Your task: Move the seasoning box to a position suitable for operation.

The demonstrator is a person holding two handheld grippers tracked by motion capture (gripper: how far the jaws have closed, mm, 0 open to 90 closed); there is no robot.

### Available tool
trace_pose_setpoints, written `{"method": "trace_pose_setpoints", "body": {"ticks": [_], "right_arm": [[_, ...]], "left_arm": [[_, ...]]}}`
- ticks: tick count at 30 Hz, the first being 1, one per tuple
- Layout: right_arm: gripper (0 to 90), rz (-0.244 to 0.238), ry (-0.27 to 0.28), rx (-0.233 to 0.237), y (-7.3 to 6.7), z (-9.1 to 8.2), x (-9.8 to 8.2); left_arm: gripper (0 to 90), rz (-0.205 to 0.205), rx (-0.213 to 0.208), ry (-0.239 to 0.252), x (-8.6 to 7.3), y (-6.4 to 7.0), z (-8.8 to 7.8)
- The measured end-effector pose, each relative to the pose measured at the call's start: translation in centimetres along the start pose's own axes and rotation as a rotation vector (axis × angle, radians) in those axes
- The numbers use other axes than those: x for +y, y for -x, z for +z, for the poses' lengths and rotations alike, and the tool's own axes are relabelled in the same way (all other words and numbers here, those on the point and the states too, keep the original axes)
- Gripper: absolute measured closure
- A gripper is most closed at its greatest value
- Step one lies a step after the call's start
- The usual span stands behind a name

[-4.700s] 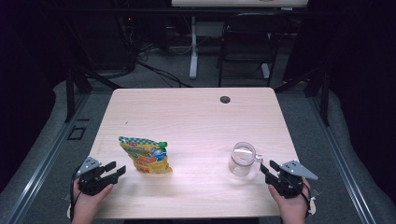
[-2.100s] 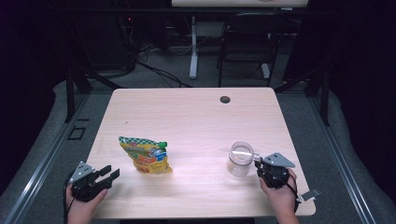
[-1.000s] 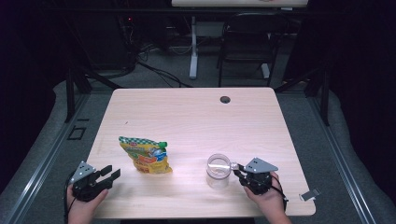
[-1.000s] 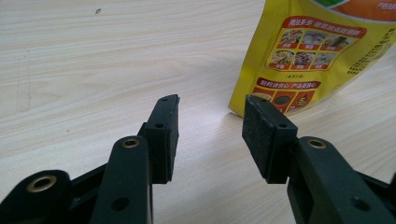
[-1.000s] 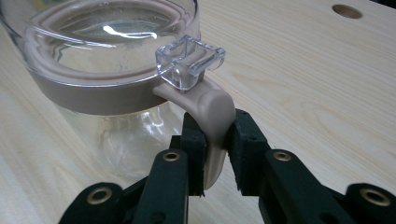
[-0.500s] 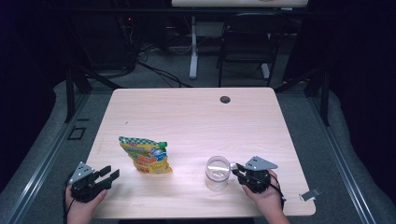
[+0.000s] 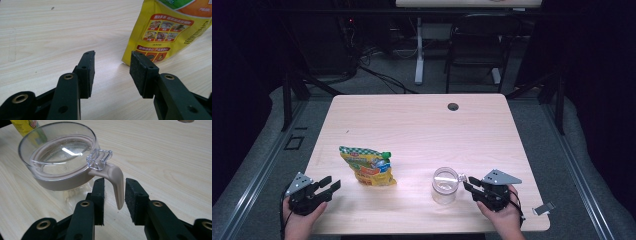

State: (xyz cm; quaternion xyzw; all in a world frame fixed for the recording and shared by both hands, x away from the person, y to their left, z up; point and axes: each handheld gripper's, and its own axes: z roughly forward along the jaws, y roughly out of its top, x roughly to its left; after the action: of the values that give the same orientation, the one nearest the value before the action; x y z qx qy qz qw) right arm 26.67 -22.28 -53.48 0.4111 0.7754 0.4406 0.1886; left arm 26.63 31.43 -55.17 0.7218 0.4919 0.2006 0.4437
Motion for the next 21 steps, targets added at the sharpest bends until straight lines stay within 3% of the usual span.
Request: {"method": "trace_pose_setpoints", "body": {"ticks": [9, 11, 14, 17, 18, 21], "right_arm": [[72.7, 0.085, 0.037, -0.054, -0.3, -2.0, 1.0], [74.2, 0.105, 0.020, -0.081, -0.4, -2.4, 2.5], [75.4, 0.121, -0.023, -0.074, -0.8, -2.2, 4.2], [77.9, 0.123, -0.025, -0.076, -1.1, -2.0, 5.4], [79.3, 0.134, -0.014, -0.077, -1.4, -1.9, 6.3], [79.3, 0.153, -0.007, -0.077, -1.5, -1.8, 6.8]], "left_arm": [[55.0, -0.008, -0.007, 0.002, 0.3, 0.1, 0.1], [54.6, -0.008, -0.006, 0.002, 0.4, 0.1, 0.1], [54.7, -0.016, -0.011, 0.007, 0.4, 0.0, 0.3], [54.6, -0.023, -0.017, 0.017, 0.4, 0.0, 0.4], [54.6, -0.025, 0.005, 0.016, 0.5, 0.1, 0.6], [54.7, -0.022, 0.000, 0.008, 0.5, 0.1, 0.7]]}}
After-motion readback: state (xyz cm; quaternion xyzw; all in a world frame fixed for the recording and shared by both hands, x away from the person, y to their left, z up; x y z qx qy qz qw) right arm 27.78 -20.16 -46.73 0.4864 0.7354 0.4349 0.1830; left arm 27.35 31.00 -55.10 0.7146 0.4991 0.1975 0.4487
